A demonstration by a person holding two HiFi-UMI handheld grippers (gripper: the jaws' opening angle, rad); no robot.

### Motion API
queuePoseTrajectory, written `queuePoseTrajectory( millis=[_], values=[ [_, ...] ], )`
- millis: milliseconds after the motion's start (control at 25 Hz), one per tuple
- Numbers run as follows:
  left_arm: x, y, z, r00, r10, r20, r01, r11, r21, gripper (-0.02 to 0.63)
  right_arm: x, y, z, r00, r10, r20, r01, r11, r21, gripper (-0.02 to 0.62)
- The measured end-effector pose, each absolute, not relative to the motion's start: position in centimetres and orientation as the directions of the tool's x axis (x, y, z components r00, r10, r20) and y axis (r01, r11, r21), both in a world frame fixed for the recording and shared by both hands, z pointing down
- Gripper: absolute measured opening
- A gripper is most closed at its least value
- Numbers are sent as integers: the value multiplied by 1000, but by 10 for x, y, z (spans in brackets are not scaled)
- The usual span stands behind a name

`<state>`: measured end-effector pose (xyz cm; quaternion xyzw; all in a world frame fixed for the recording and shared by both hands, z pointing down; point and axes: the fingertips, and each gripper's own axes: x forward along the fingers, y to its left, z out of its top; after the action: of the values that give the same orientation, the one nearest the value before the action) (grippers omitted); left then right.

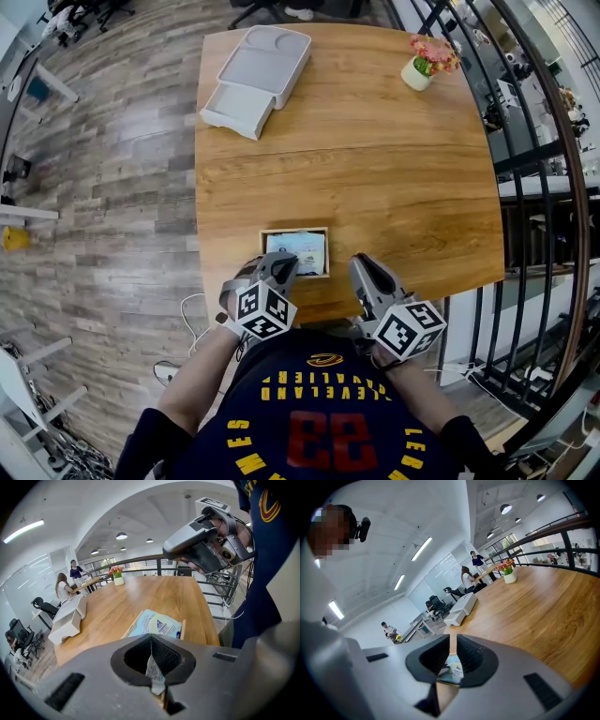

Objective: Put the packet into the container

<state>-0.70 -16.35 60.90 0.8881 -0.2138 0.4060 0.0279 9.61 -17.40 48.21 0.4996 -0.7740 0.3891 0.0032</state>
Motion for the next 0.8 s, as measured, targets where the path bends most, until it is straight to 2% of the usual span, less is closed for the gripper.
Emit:
queuePoseTrajectory(
  millis=[800],
  values=[
    [-11,-168,633,520,-347,781,-418,-900,-122,8,95,-173,483,-502,-772,390,-770,194,-608,54]
  ],
)
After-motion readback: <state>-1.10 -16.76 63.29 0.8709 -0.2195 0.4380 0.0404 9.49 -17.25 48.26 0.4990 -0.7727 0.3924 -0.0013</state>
